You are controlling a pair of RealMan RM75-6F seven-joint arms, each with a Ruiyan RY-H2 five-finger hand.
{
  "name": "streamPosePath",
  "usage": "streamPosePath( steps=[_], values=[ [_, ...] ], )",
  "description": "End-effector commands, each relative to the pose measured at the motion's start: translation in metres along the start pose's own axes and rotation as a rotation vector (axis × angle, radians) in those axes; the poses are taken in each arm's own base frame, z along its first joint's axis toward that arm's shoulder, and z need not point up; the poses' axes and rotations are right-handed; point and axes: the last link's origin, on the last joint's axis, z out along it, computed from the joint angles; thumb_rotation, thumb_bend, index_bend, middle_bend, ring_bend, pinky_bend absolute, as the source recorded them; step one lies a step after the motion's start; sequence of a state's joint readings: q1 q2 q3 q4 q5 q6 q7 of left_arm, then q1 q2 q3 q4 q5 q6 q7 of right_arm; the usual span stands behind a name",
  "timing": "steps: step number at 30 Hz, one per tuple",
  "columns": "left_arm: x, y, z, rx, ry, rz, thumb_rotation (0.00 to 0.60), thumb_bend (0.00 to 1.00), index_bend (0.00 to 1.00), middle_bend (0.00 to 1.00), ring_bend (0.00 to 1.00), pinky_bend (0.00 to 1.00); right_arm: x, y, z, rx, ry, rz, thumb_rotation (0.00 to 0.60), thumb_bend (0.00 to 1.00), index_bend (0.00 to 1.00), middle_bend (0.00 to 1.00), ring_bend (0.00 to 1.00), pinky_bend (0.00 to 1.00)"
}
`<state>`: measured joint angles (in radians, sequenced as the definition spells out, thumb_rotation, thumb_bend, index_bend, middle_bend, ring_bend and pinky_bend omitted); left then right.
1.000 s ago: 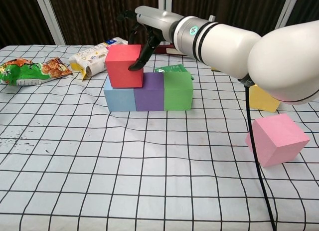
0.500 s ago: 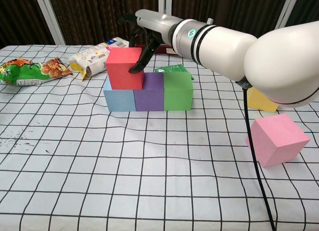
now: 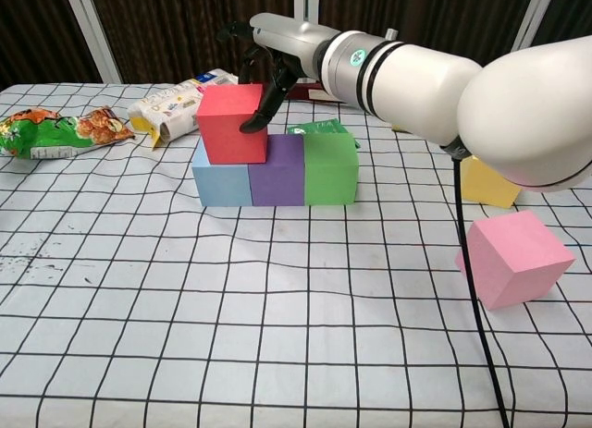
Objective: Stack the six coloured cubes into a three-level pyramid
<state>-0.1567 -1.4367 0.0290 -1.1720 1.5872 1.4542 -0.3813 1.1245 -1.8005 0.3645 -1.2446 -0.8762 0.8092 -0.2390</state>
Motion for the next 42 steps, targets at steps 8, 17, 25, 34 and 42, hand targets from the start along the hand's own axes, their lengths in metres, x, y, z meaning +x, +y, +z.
streamPosePath(
  steps=[8,17,25,34,42],
  values=[
    [-0.0011,0.0017,-0.0001,-0.005,-0.003,0.003,0.600,0.00,0.07,0.17,0.04,0.07,-0.0010,0.0019,-0.0030,-0.002,0.002,0.017,0.600,0.14,0.00,0.44,0.00,0.00],
    [-0.0010,0.0023,0.0012,-0.005,-0.004,0.001,0.600,0.00,0.07,0.17,0.04,0.07,-0.0007,0.0024,-0.0035,0.000,0.001,0.016,0.600,0.15,0.00,0.44,0.00,0.00],
    [0.0014,0.0029,0.0032,-0.011,0.002,0.003,0.600,0.00,0.07,0.17,0.04,0.07,-0.0020,0.0040,-0.0015,-0.008,-0.004,0.013,0.600,0.15,0.00,0.44,0.00,0.00],
    [0.0019,0.0034,0.0036,-0.014,0.004,0.002,0.600,0.00,0.07,0.17,0.04,0.07,-0.0016,0.0026,-0.0011,-0.004,-0.001,0.021,0.600,0.15,0.00,0.44,0.00,0.00],
    [0.0017,0.0047,0.0046,-0.020,0.003,0.003,0.600,0.00,0.07,0.17,0.04,0.07,-0.0015,0.0026,-0.0021,0.003,0.001,0.022,0.600,0.15,0.00,0.44,0.00,0.00]
  ],
)
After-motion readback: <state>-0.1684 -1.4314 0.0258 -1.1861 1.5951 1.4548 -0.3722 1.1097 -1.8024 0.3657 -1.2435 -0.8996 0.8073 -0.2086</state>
